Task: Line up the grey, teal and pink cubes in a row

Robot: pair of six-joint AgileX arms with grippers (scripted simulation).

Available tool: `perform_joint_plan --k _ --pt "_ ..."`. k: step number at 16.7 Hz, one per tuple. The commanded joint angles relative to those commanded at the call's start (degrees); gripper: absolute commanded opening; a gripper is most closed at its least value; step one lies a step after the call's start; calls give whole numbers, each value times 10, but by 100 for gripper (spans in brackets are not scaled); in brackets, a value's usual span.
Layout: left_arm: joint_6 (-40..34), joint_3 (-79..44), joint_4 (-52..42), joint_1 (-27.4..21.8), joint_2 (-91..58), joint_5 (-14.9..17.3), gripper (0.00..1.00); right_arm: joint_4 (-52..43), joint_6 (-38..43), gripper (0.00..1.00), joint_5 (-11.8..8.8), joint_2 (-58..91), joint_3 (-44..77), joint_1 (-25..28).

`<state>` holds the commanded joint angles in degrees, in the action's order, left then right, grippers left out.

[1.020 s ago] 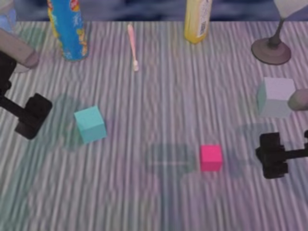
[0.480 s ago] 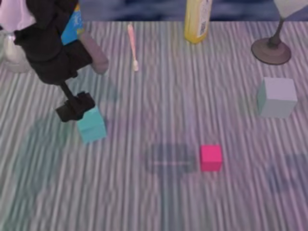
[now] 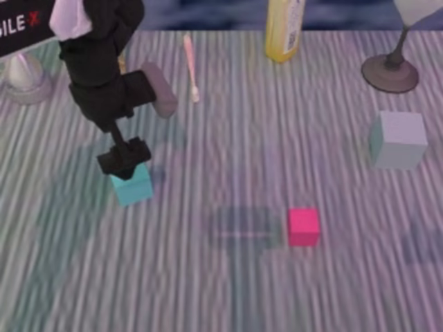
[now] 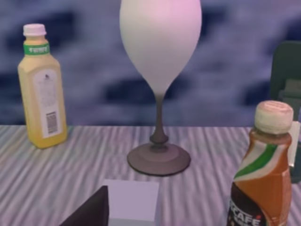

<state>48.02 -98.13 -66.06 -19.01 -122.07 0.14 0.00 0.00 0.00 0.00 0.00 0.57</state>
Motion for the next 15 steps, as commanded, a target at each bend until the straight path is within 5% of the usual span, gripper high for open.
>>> perform_joint_plan --k 5,15 --pt "0 9 11 2 -2 0 100 0 0 100 0 0 0 0" --pt "2 108 174 1 -66 1 100 0 0 100 0 0 0 0"
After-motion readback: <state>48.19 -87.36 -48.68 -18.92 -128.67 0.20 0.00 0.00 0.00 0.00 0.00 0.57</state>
